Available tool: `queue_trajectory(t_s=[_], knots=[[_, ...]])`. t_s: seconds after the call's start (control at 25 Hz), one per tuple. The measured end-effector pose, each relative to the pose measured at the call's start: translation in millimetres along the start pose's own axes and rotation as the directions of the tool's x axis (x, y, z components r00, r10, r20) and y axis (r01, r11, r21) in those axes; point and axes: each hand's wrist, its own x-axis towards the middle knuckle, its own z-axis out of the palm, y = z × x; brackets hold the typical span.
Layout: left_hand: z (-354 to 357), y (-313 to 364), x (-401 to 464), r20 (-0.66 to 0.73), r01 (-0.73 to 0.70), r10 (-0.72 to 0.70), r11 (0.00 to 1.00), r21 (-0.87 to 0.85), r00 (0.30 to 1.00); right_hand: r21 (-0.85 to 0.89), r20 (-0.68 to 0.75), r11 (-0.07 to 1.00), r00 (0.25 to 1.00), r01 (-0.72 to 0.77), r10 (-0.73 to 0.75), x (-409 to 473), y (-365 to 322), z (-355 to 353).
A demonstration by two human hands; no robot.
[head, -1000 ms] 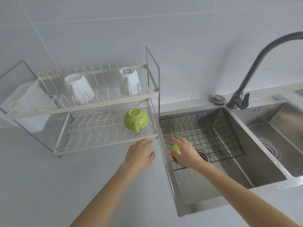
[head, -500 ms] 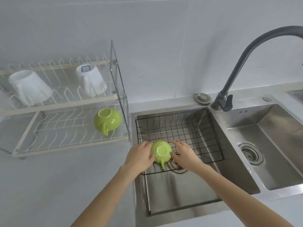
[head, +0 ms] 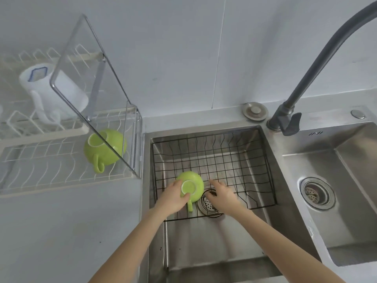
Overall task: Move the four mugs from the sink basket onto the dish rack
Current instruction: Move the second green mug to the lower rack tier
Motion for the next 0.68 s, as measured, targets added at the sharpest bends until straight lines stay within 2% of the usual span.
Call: queue_trajectory(t_s=[0.12, 0.2, 0.48, 0.68], knots=[[10, -4, 22, -0.015, 0.093, -0.098, 0.977, -0.193, 0.995, 0.076, 0.029, 0.996, 0.999, -0.046, 0.044, 22, 2, 0], [16, -8, 34, -0.009, 0.132, -0.138, 0.958, -0.256, 0.990, 0.121, 0.055, 0.990, 0.996, -0.079, 0.072, 34, 4, 4], [29, -20, 62, 0.002, 0.215, -0.227, 0.918, -0.334, 0.974, 0.200, 0.154, 0.959, 0.973, -0.199, 0.169, 68, 8, 29], [34, -23, 72, -0.010, 0.234, -0.256, 0.900, -0.366, 0.967, 0.248, 0.155, 0.937, 0.965, -0.244, 0.210, 81, 5, 41]])
